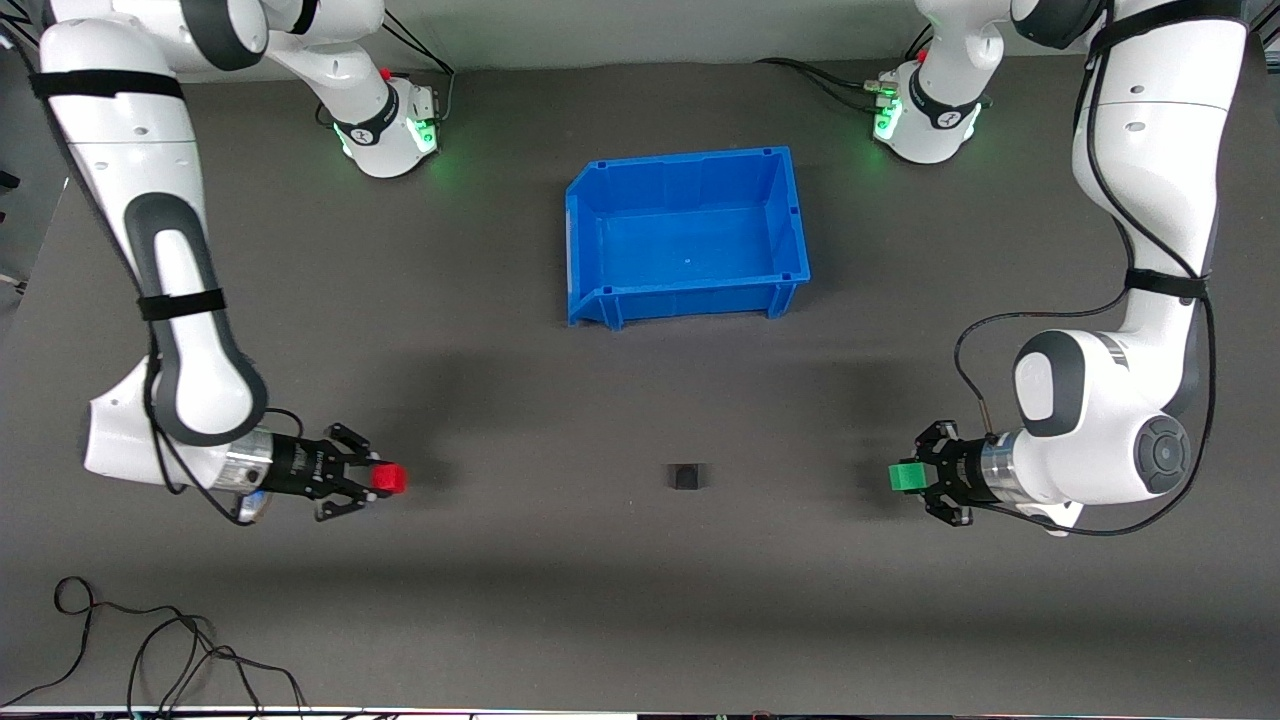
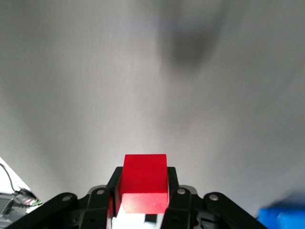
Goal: Attach green and red cubes to black cube
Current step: 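Carry the red cube with the right gripper while the left gripper carries green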
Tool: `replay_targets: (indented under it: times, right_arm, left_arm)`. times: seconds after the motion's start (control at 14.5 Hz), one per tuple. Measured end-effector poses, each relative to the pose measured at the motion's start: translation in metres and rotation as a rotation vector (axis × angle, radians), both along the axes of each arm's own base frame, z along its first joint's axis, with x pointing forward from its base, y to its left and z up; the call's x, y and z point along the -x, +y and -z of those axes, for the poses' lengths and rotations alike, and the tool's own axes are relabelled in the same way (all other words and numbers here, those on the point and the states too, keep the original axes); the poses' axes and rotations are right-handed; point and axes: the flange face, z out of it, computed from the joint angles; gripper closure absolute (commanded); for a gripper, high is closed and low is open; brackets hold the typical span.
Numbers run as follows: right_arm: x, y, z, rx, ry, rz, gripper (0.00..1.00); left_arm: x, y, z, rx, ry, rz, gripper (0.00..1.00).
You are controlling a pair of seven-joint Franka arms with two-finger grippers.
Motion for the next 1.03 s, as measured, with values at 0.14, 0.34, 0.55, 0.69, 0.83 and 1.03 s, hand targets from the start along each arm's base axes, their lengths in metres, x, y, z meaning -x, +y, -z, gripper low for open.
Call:
replay_targets:
  times: [0.14, 0.34, 0.55, 0.69, 0.83, 1.03]
  right_arm:
    - [-0.006, 0.049, -0.017, -0.004, 0.027, 0.024, 0.86]
    - [-0.009, 0.109, -0.024, -0.001, 0.051, 0.052, 0.86]
    - [-0.011, 0.169, -0.012, 0.024, 0.026, 0.099, 0.86]
    - [-0.01, 0.203, 0.003, 0.038, 0.011, 0.12, 0.86]
    - [-0.007, 0.233, 0.02, 0.049, -0.001, 0.139, 0.86]
    - [0.004, 0.27, 0.045, 0.068, -0.022, 0.162, 0.86]
  left_arm:
    - [-0.002, -0.019, 0.005, 0.003, -0.025, -0.021, 1.0]
    - [-0.001, -0.05, 0.027, 0.005, -0.046, -0.034, 1.0]
    - [0.004, -0.082, 0.052, 0.038, -0.055, -0.037, 1.0]
    - [0.003, -0.098, 0.063, 0.065, -0.061, -0.055, 1.0]
    - [0.004, -0.119, 0.072, 0.079, -0.053, -0.048, 1.0]
    - [0.013, -0.155, 0.081, 0.083, -0.04, -0.018, 1.0]
